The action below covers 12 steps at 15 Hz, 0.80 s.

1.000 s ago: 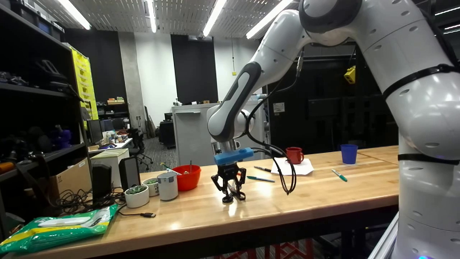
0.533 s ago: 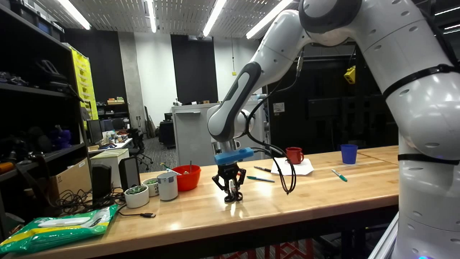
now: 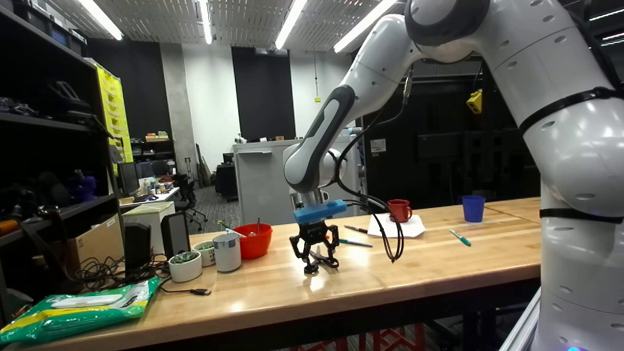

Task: Open and close the black pair of scissors five times

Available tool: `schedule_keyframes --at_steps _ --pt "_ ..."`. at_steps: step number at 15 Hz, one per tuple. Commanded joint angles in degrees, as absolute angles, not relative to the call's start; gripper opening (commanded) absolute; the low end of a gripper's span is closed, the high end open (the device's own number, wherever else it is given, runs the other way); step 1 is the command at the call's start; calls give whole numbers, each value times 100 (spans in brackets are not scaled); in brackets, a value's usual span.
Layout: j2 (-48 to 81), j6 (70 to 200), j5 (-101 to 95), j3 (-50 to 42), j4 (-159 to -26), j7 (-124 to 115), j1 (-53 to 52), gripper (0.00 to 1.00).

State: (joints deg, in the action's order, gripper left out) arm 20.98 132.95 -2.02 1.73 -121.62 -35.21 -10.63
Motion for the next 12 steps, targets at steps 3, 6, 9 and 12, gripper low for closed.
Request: schedule_keyframes --at_steps 3,6,9,12 --pt "2131 13300 -154 156 -12202 -3476 -1108 100" --pt "2151 13298 -158 154 -12200 -3469 -1112 75" --pt "2141 13306 -164 163 -12174 -3469 -1124 60" --pt "2134 13314 -166 177 -12144 -3468 -1142 38"
